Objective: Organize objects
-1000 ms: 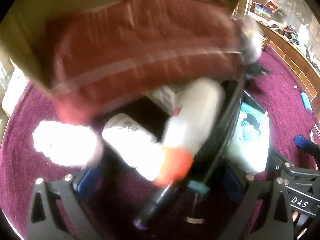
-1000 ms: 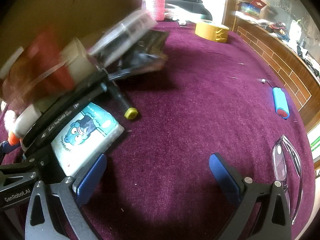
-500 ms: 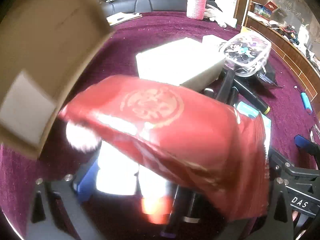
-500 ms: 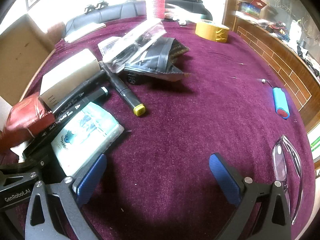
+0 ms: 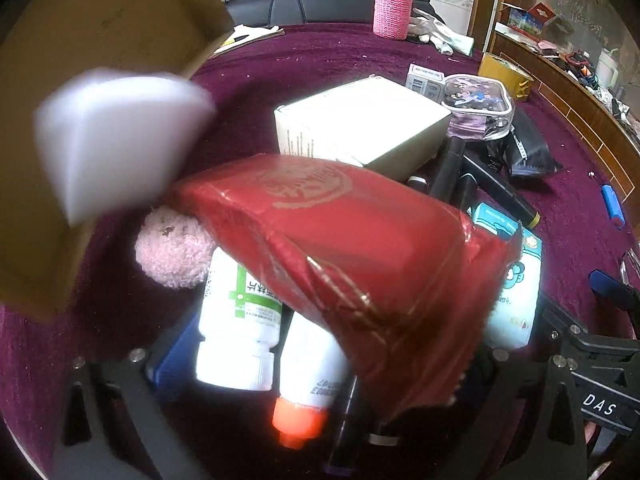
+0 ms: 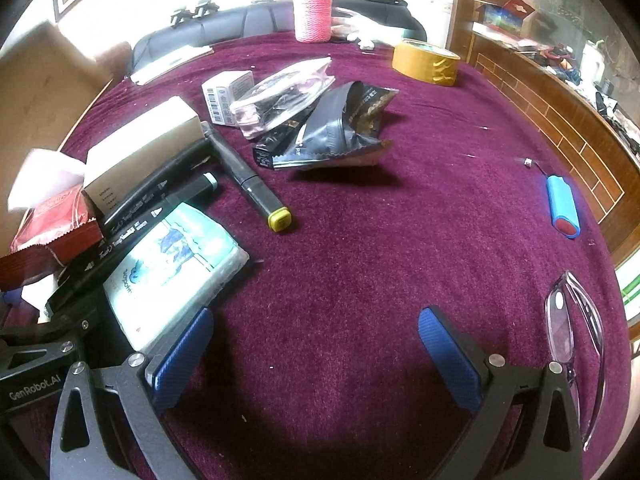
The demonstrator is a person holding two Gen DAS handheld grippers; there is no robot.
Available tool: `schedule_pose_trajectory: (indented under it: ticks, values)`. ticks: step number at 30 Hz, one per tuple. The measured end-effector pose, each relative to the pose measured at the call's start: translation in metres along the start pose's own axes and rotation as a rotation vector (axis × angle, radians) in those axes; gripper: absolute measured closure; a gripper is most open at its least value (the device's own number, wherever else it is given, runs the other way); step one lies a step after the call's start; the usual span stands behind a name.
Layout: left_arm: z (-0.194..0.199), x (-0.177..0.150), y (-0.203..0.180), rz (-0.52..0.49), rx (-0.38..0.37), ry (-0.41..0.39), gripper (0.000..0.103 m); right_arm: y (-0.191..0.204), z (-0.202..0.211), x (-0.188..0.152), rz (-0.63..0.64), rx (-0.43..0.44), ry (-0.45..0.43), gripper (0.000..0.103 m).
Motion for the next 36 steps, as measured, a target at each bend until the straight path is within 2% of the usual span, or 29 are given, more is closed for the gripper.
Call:
schedule_pose_trajectory:
  ticks: [21,34,36]
  values:
    - [0.0005,0.0063,-0.0028,0.0,0.0,0.002,0.0,-0.0017,-0.0013,0.0023,0.027,0.019,0.002,0.0]
    - [0.0006,0.0069,-0.0035,-0.006,-0.003,0.003,0.0,-0.0063,-0.0012,0.0029,0.139,0.093,0.064,0.0]
    - [0.0038,0.0056,0.003,-0.046,-0.033,0.04,0.0,-0.0085,-0.0003,0.0039,0.147,0.104,0.095,0.0]
Point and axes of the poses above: each gripper's, at about its wrist camera, not at the fingertips, and z roughly against the way its jaws point, y to its left, x to its top, the point moved 1 cm from there along -z, roughly the way its jaws point
